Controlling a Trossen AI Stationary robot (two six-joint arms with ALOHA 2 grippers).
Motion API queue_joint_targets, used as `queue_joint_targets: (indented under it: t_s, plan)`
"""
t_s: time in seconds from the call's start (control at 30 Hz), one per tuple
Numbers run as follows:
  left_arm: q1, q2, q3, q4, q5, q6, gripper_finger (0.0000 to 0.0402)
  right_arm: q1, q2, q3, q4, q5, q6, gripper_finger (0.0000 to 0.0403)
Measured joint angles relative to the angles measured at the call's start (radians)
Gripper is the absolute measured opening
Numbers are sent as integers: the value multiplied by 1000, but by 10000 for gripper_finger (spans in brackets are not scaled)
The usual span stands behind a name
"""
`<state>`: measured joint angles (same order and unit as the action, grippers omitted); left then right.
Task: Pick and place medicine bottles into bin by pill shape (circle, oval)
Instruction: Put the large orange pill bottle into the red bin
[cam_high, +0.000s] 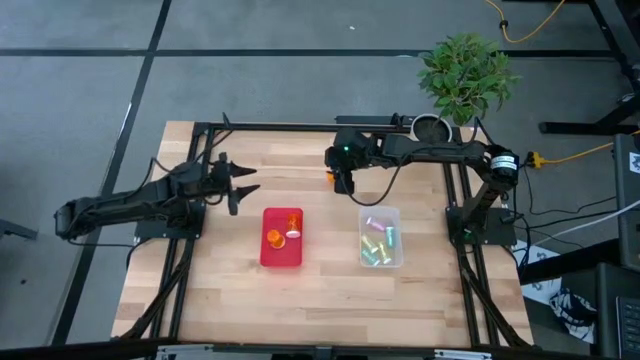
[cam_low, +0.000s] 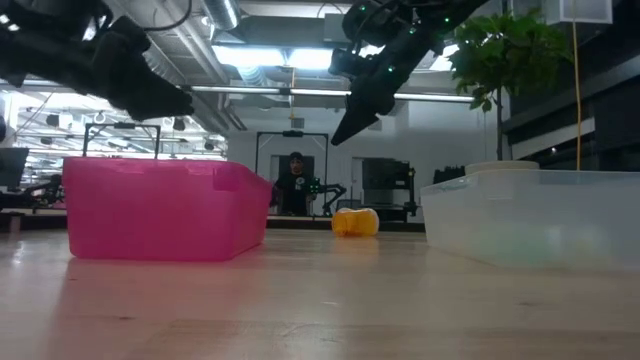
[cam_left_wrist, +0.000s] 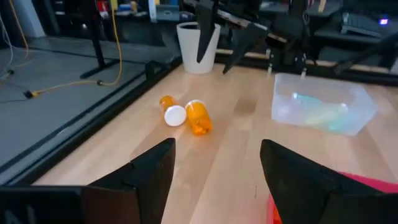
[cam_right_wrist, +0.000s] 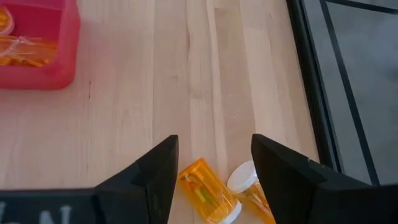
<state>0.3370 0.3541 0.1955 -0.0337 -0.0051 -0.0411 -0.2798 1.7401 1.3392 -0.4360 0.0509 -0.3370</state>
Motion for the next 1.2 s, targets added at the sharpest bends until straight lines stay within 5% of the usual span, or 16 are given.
queue_joint_targets:
  t_s: [0.37,0.67,0.87,1.2]
  plan:
    - [0,-165,-132,55,3,-14,229,0,0,0,-2,0,3,205]
    - [-27,-180,-187,124,2,-23,229,0,0,0,-5,0,-7,205]
    - [-69,-180,-187,66,-127,29,229,0,0,0,-25,0,-8,205]
    - [-72,-179,-187,68,-151,50,229,0,0,0,-25,1,-7,205]
